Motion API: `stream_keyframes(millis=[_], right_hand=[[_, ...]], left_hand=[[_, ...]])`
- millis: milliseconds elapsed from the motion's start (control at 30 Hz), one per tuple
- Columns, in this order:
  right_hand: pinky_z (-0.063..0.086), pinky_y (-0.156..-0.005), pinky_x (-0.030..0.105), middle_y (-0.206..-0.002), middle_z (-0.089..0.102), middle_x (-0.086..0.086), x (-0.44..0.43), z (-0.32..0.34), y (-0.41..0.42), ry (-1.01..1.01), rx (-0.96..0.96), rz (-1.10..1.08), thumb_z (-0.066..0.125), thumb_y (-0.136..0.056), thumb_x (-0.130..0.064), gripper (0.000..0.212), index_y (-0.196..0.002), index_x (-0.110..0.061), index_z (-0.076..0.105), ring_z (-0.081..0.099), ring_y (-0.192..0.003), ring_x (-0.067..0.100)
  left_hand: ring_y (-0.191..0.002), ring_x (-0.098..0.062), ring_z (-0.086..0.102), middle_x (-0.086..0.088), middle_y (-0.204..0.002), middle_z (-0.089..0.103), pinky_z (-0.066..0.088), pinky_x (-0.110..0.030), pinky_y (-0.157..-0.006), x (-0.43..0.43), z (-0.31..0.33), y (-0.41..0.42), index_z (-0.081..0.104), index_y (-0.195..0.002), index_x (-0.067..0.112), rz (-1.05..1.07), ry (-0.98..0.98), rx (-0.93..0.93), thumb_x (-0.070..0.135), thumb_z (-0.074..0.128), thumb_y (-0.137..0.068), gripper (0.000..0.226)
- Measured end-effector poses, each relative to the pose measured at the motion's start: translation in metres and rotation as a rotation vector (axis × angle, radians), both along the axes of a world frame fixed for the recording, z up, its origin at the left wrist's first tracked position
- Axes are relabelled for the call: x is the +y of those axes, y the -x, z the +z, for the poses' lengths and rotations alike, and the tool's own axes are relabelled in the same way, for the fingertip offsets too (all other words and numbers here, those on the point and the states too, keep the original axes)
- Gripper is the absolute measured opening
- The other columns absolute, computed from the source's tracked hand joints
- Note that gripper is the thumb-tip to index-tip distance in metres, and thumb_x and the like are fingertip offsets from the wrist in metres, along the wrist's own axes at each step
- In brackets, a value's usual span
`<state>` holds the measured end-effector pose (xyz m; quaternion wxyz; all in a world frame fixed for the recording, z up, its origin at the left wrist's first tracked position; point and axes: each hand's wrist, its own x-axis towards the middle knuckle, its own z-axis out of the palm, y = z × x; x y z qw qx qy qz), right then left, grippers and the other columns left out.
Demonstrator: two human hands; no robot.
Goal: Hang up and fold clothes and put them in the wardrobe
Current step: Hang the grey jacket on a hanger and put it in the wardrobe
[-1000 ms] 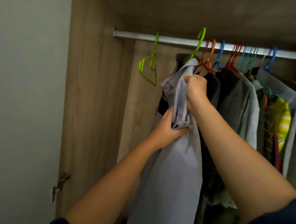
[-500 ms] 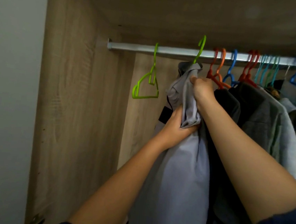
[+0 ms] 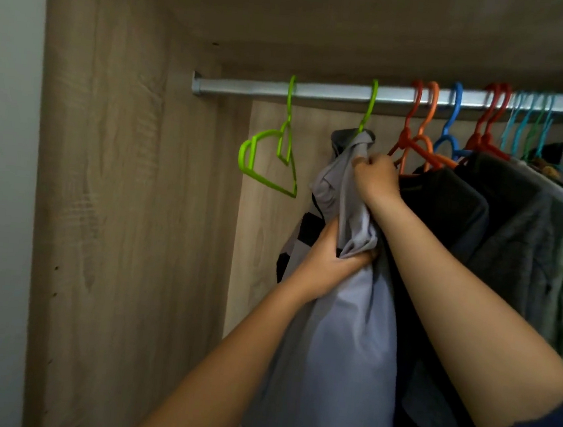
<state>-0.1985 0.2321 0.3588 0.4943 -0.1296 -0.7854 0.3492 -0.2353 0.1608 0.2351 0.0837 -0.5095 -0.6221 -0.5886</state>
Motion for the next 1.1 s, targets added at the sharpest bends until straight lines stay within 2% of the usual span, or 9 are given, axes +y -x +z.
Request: stream_keyframes(millis=[133, 233, 300, 433, 500, 633, 833, 1000, 1100], right_hand=[[0.038, -0.095, 0.04, -0.125, 0.049, 0.018, 0.001, 0.006, -0.001, -0.393, -0.011, -0.348, 0.044, -0.095, -0.019, 0.029, -0.119, -0.005, 0.054, 0.041, -0.122, 0.034], [0.039, -0.09, 0.037, -0.115, 0.052, 0.016, -0.018, 0.014, -0.001, -0.635, 0.179, -0.152, 0.049, -0.091, -0.011, 0.019, -0.108, -0.006, 0.057, 0.048, -0.112, 0.032], [0.039, -0.076, 0.03, -0.101, 0.06, 0.017, -0.031, 0.022, 0.006, -0.568, 0.225, 0.036, 0.049, -0.092, -0.012, 0.015, -0.1, -0.003, 0.058, 0.056, -0.098, 0.032], [0.042, -0.081, 0.033, -0.1, 0.066, 0.019, -0.047, 0.048, 0.024, -0.209, 0.089, 0.166, 0.044, -0.096, -0.033, 0.032, -0.095, -0.004, 0.059, 0.059, -0.104, 0.034], [0.041, -0.083, 0.032, -0.11, 0.064, 0.022, -0.054, 0.06, 0.028, -0.223, -0.05, 0.129, 0.041, -0.095, -0.042, 0.05, -0.104, 0.002, 0.062, 0.057, -0.111, 0.036], [0.039, -0.08, 0.028, -0.129, 0.056, 0.018, -0.066, 0.069, 0.036, -0.29, -0.274, 0.109, 0.05, -0.09, -0.041, 0.052, -0.121, 0.0, 0.057, 0.054, -0.117, 0.032], [0.034, -0.048, 0.021, -0.094, 0.053, 0.012, -0.077, 0.065, 0.047, -0.095, -0.453, 0.3, 0.048, -0.094, -0.031, 0.026, -0.111, -0.011, 0.048, 0.049, -0.064, 0.019], [0.032, -0.044, 0.024, -0.098, 0.046, 0.013, -0.084, 0.066, 0.057, -0.072, -0.255, 0.282, 0.054, -0.087, -0.01, 0.034, -0.119, -0.003, 0.044, 0.052, -0.087, 0.024], [0.042, -0.063, 0.028, -0.1, 0.05, 0.023, -0.089, 0.068, 0.054, -0.13, -0.126, 0.273, 0.051, -0.085, -0.009, 0.028, -0.111, -0.004, 0.045, 0.058, -0.109, 0.035]], left_hand=[[-0.122, 0.004, 0.045, 0.017, -0.136, 0.044, 0.038, -0.018, -0.104, -0.011, -0.002, 0.007, 0.03, -0.138, 0.033, -0.197, 0.082, -0.124, 0.033, 0.071, -0.082, 0.069], [-0.126, -0.004, 0.046, 0.014, -0.137, 0.047, 0.038, -0.027, -0.106, -0.027, -0.005, 0.025, 0.03, -0.141, 0.031, -0.296, 0.205, -0.263, 0.062, 0.078, -0.057, 0.102], [-0.118, -0.009, 0.055, 0.007, -0.127, 0.059, 0.044, -0.027, -0.099, -0.04, -0.004, 0.037, 0.044, -0.134, 0.021, -0.417, 0.241, -0.418, 0.059, 0.083, -0.052, 0.098], [-0.103, -0.018, 0.06, -0.009, -0.117, 0.064, 0.045, -0.034, -0.096, -0.058, 0.006, 0.067, 0.063, -0.111, 0.012, -0.421, 0.122, -0.649, 0.027, 0.068, -0.081, 0.034], [-0.102, -0.024, 0.06, -0.019, -0.122, 0.06, 0.046, -0.037, -0.098, -0.064, 0.017, 0.079, 0.056, -0.12, 0.001, -0.377, -0.027, -0.776, 0.016, 0.047, -0.095, 0.031], [-0.081, -0.026, 0.061, -0.02, -0.098, 0.061, 0.052, -0.035, -0.08, -0.074, 0.042, 0.085, 0.055, -0.1, -0.006, -0.291, -0.308, -0.992, 0.023, 0.028, -0.102, 0.04], [-0.056, -0.024, 0.069, -0.02, -0.069, 0.07, 0.057, -0.03, -0.054, -0.085, 0.068, 0.074, 0.057, -0.087, -0.006, -0.344, -0.377, -0.979, 0.022, 0.034, -0.099, 0.039], [-0.061, -0.026, 0.07, -0.022, -0.076, 0.068, 0.058, -0.033, -0.064, -0.086, 0.085, 0.071, 0.053, -0.101, -0.003, -0.321, -0.356, -0.95, 0.01, 0.038, -0.096, 0.02], [-0.053, -0.022, 0.068, -0.02, -0.067, 0.067, 0.057, -0.027, -0.057, -0.092, 0.098, 0.064, 0.054, -0.083, -0.005, -0.308, -0.414, -0.947, 0.001, 0.035, -0.096, 0.024]])
